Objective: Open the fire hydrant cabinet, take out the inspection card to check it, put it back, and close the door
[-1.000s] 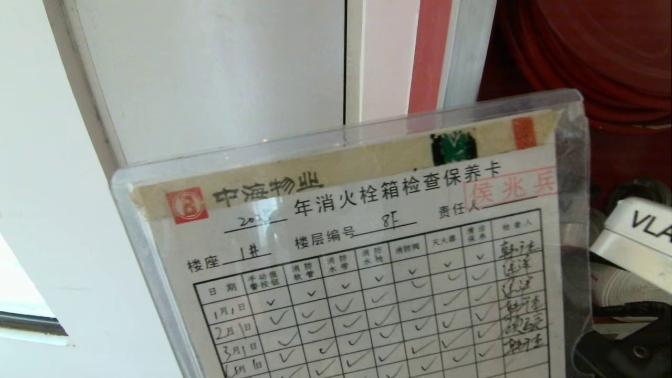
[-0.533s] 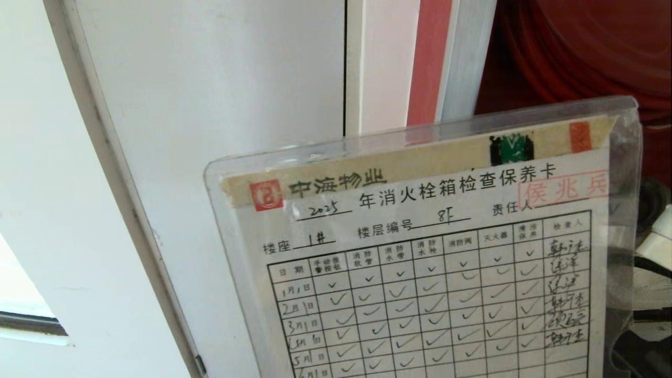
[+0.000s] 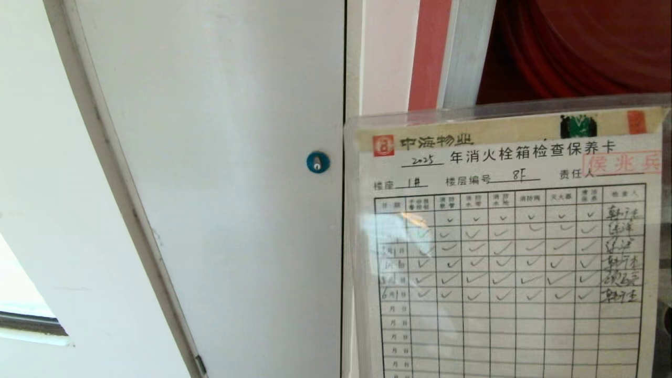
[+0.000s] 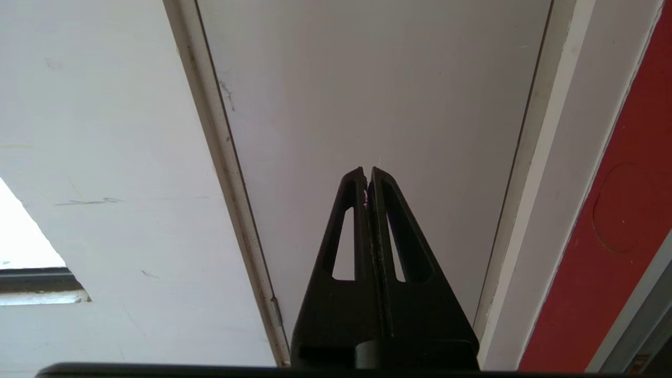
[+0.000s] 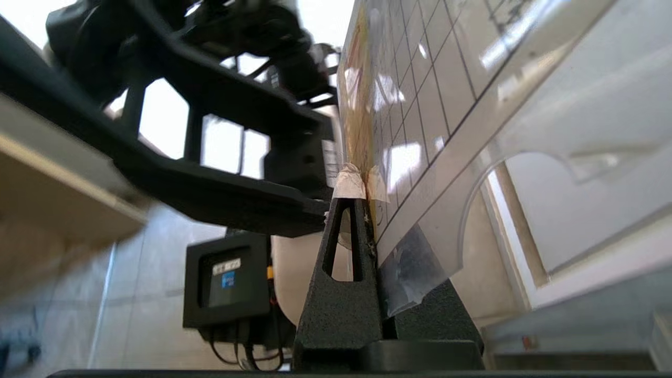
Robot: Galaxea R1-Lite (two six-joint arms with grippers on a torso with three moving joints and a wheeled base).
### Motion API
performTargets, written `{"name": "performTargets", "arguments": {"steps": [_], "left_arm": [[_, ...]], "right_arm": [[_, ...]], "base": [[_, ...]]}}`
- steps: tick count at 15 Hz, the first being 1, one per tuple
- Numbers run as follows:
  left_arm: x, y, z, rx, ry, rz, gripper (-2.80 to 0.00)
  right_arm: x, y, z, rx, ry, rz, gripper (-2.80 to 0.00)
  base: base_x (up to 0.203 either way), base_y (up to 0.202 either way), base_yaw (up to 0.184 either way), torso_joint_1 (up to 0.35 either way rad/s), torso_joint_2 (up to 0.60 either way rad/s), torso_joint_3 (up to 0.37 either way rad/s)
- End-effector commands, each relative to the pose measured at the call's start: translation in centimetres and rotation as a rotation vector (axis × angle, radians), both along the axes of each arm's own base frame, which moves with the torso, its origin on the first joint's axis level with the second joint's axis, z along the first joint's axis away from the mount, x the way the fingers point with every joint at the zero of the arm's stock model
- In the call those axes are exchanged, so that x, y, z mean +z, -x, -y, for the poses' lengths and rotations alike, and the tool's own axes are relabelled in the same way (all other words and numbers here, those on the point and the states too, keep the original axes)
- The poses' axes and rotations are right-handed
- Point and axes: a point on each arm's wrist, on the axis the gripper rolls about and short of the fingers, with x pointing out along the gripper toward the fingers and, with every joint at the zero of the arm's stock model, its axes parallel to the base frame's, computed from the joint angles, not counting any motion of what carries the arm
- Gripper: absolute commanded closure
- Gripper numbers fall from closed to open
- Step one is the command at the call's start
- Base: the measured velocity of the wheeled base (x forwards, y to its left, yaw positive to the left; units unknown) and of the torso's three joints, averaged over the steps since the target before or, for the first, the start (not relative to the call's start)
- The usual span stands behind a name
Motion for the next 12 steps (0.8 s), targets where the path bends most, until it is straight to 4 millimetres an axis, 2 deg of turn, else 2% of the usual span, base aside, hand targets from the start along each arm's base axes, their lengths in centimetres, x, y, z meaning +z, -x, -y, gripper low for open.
{"name": "performTargets", "arguments": {"steps": [1,6,9,12], "left_arm": [[-0.8,-0.2,0.0,-0.001,0.0,-0.028,0.0],[-0.8,-0.2,0.0,-0.001,-0.001,-0.028,0.0],[-0.8,-0.2,0.0,-0.001,-0.001,-0.028,0.0],[-0.8,-0.2,0.0,-0.001,-0.001,-0.028,0.0]], "right_arm": [[0.3,-0.2,1.2,-0.104,-0.033,-0.055,0.0],[1.7,1.1,3.5,-0.307,-0.218,-0.17,0.0],[2.1,1.2,4.3,-0.459,-0.268,-0.217,0.0],[2.9,1.9,4.9,-0.551,-0.39,-0.343,0.0]], "base": [[0.0,0.0,0.0,0.0,0.0,0.0],[0.0,0.0,0.0,0.0,0.0,0.0],[0.0,0.0,0.0,0.0,0.0,0.0],[0.0,0.0,0.0,0.0,0.0,0.0]]}}
